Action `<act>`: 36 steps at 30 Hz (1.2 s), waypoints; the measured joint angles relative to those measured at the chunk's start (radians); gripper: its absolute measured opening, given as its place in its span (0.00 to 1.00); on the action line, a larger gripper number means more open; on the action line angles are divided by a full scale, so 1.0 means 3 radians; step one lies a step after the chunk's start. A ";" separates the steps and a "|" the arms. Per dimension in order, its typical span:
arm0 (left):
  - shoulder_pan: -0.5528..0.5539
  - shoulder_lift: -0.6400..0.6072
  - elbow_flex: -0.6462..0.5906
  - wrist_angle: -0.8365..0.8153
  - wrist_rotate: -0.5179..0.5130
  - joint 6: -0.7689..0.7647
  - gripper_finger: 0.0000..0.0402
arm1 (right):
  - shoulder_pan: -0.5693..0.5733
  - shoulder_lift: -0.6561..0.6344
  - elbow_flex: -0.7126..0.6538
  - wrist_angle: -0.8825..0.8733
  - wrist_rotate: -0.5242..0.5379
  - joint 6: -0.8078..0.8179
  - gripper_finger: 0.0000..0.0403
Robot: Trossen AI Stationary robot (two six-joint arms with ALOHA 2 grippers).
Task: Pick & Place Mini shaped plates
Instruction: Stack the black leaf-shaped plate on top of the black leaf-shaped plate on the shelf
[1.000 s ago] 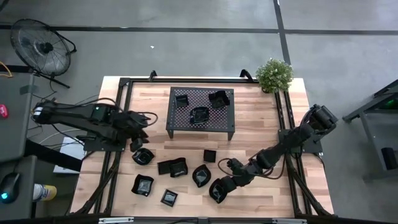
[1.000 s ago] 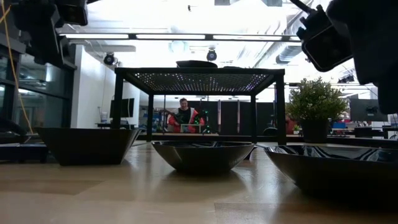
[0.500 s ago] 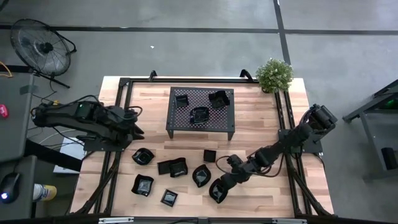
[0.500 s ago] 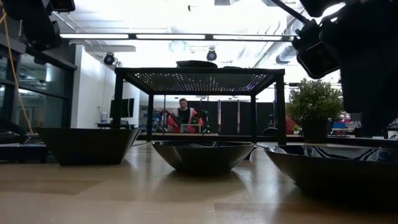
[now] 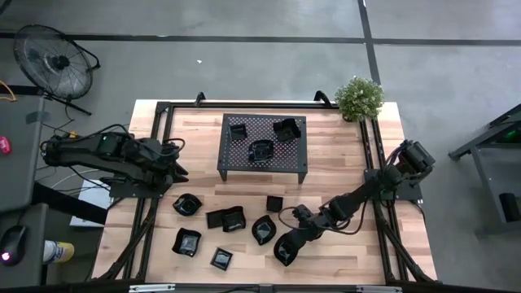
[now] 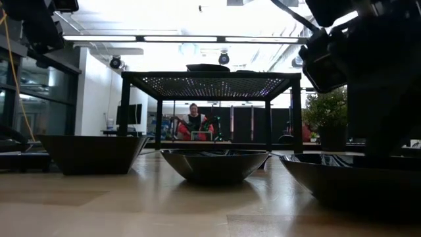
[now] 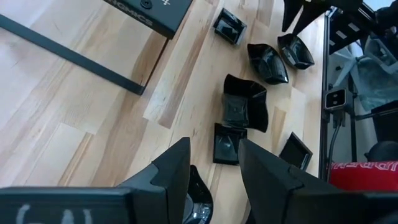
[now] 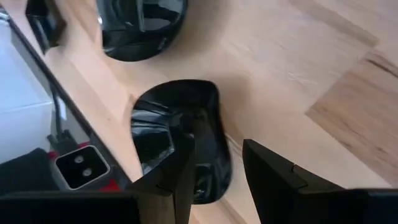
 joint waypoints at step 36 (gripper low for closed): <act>-0.0001 0.0001 0.0000 0.0000 0.0006 -0.0008 0.34 | 0.0047 0.0128 -0.0001 0.0239 -0.0036 -0.0212 0.10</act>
